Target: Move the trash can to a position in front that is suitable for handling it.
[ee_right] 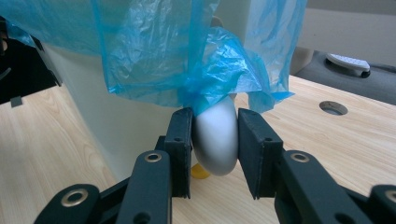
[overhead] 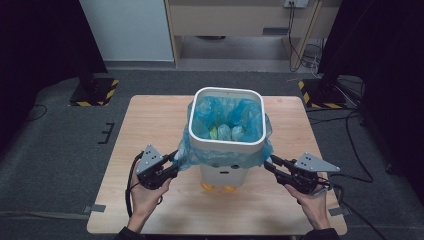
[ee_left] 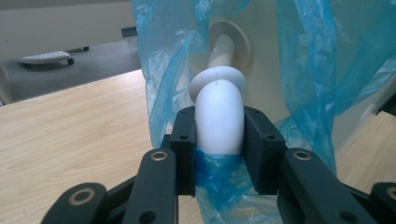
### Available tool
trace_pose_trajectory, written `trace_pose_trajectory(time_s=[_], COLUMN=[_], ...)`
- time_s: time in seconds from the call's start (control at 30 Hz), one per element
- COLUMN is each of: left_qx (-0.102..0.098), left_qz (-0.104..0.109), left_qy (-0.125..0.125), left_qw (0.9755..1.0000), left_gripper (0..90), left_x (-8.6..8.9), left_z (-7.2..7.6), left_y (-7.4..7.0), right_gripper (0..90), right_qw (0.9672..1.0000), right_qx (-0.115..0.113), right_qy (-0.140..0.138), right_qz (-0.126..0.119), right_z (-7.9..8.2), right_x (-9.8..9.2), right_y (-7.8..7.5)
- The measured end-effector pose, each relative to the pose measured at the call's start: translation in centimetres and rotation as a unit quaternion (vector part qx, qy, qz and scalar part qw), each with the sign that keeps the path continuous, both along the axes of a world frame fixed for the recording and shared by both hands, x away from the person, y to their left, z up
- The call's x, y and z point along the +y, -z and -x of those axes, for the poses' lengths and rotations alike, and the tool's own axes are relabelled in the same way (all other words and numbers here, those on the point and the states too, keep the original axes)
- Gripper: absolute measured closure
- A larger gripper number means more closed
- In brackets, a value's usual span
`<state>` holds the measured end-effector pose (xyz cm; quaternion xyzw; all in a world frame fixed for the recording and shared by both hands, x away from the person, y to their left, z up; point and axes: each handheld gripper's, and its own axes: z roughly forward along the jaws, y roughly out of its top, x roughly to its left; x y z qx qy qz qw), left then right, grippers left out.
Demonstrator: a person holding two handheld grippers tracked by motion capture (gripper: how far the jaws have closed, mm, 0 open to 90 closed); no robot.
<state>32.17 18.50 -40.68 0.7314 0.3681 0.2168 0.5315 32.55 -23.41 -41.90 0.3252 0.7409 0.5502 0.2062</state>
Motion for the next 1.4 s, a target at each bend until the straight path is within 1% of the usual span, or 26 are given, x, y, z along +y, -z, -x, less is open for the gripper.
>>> trace_pose_trajectory(time_s=[0.03,0.13,0.17,0.2,0.23,0.3,0.33,0.53,0.63,0.7,0.77,0.87,0.93,1.07,1.2,1.27,1.33,1.4], left_qx=[-0.009,-0.010,-0.011,-0.011,-0.011,-0.011,-0.010,-0.011,-0.012,-0.013,-0.013,-0.017,-0.019,-0.019,-0.023,-0.023,-0.021,-0.021], left_qz=[0.001,0.000,0.001,0.002,0.002,0.002,0.004,0.004,0.003,0.000,0.001,0.000,-0.001,0.003,0.003,0.006,0.007,0.011], left_qy=[0.004,0.002,0.001,0.000,-0.001,-0.005,-0.006,-0.011,-0.012,-0.016,-0.016,-0.016,-0.016,-0.017,-0.018,-0.017,-0.017,-0.022], left_qw=[1.0000,0.9999,0.9999,0.9999,0.9999,0.9999,0.9999,0.9999,0.9998,0.9998,0.9998,0.9997,0.9997,0.9997,0.9996,0.9996,0.9996,0.9995], left_gripper=[67.3,67.2,67.1,67.1,67.0,66.9,66.8,66.6,66.5,66.3,66.1,66.0,66.0,65.8,65.5,65.3,65.2,64.5], left_x=[0.1,0.4,0.5,0.6,0.7,0.8,1.1,1.5,1.7,1.9,2.2,2.4,2.5,2.6,2.6,2.7,2.9,3.2], left_z=[-0.3,-0.7,-0.9,-1.0,-1.2,-1.4,-1.6,-1.6,-1.7,-1.8,-1.9,-1.9,-2.0,-2.0,-1.8,-1.6,-1.3,-1.0], left_y=[0.0,0.0,0.0,0.0,0.0,-0.1,0.0,0.0,0.0,0.0,0.1,0.1,0.1,0.3,0.4,0.4,0.4,0.4], right_gripper=[66.9,66.9,66.9,67.0,67.1,67.2,67.3,67.4,67.5,67.5,67.6,67.6,67.6,67.6,67.4,67.1,65.1,62.9], right_qw=[1.0000,1.0000,1.0000,0.9999,0.9999,1.0000,1.0000,1.0000,0.9999,0.9999,0.9998,0.9997,0.9997,0.9996,0.9996,0.9996,0.9997,0.9996], right_qx=[-0.001,-0.003,-0.001,-0.004,-0.001,-0.005,-0.002,-0.004,-0.001,-0.001,0.001,0.001,0.002,0.002,0.003,0.004,0.000,0.002], right_qy=[0.001,0.001,0.002,0.002,0.002,0.001,0.001,-0.004,-0.005,-0.006,-0.009,-0.009,-0.007,-0.006,-0.003,-0.001,0.002,0.005], right_qz=[-0.002,-0.005,-0.008,-0.009,-0.012,-0.009,-0.009,-0.008,-0.009,-0.011,-0.017,-0.021,-0.023,-0.027,-0.028,-0.029,-0.024,-0.027], right_z=[-0.1,-0.3,-0.4,-0.5,-0.5,-0.5,-0.4,-0.3,-0.3,-0.2,-0.2,-0.3,-0.2,-0.2,-0.3,-0.3,-0.3,-0.2], right_x=[0.1,0.5,0.6,0.7,0.8,1.1,1.3,1.8,2.1,2.4,2.7,2.9,3.0,3.1,3.0,3.0,2.8,2.6], right_y=[0.0,0.1,0.1,0.2,0.2,0.1,0.1,0.2,0.2,0.2,0.3,0.3,0.4,0.5,0.4,0.4,0.4,0.2])
